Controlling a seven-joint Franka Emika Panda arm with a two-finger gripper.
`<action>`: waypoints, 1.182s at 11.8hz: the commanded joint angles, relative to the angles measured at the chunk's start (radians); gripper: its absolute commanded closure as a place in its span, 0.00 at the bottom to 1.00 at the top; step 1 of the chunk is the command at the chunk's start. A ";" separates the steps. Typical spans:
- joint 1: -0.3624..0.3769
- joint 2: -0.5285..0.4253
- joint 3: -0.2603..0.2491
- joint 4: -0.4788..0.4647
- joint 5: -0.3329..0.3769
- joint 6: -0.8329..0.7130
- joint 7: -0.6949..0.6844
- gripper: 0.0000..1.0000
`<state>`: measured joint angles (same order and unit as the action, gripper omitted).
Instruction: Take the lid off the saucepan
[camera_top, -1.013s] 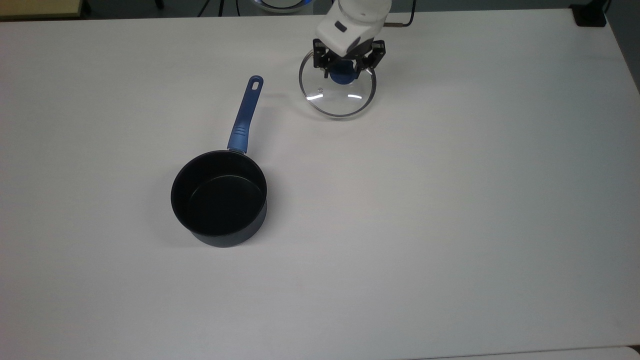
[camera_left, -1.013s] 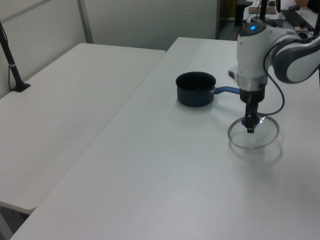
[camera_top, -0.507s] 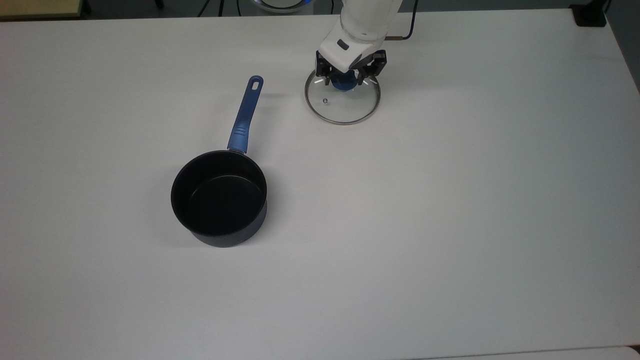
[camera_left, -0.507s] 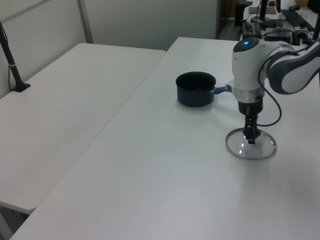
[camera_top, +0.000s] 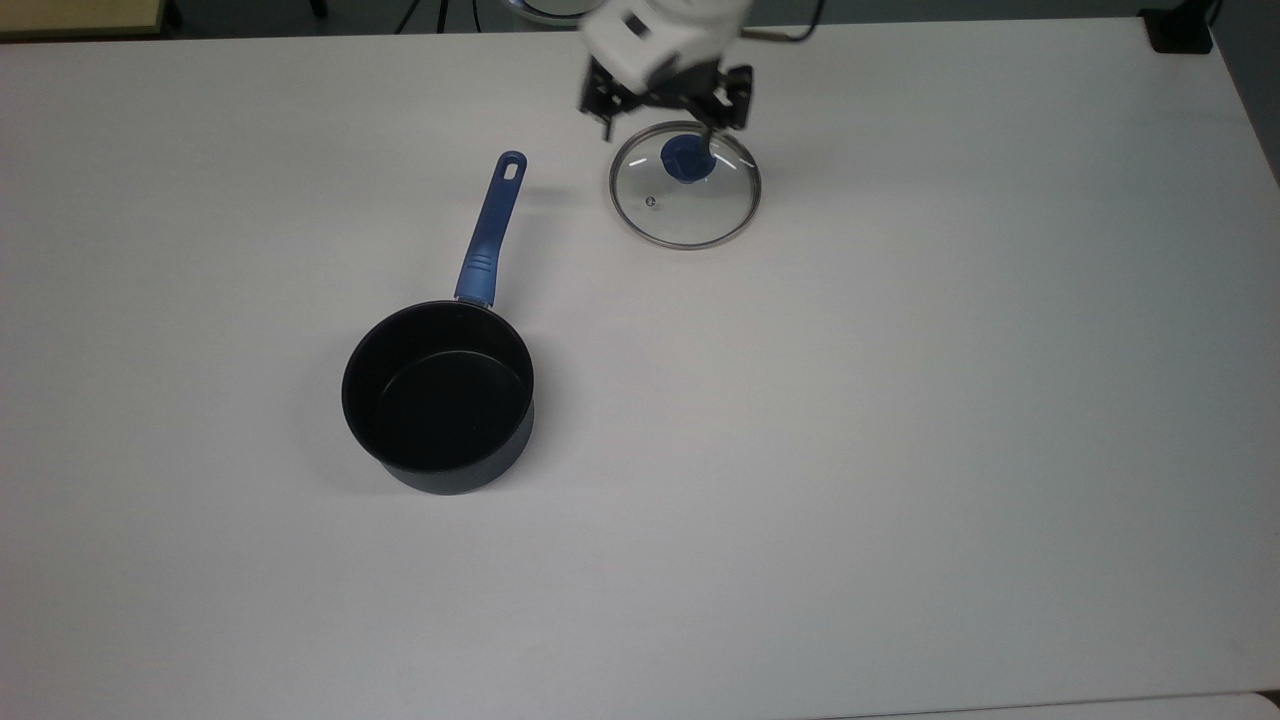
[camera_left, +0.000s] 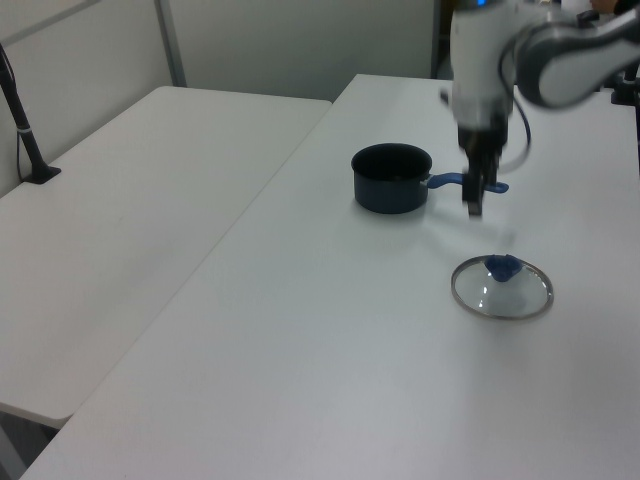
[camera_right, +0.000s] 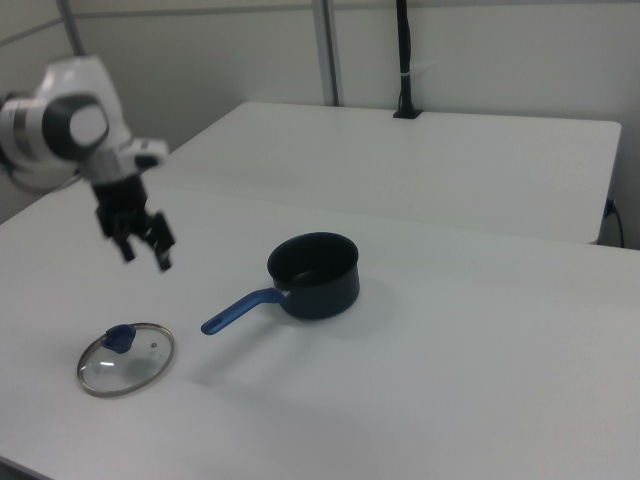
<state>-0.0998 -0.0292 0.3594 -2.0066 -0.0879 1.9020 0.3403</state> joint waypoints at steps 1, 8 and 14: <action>-0.015 -0.020 -0.155 0.219 0.023 -0.145 0.005 0.00; 0.157 -0.071 -0.476 0.335 0.027 -0.209 -0.281 0.00; 0.152 -0.069 -0.504 0.350 0.077 -0.193 -0.334 0.00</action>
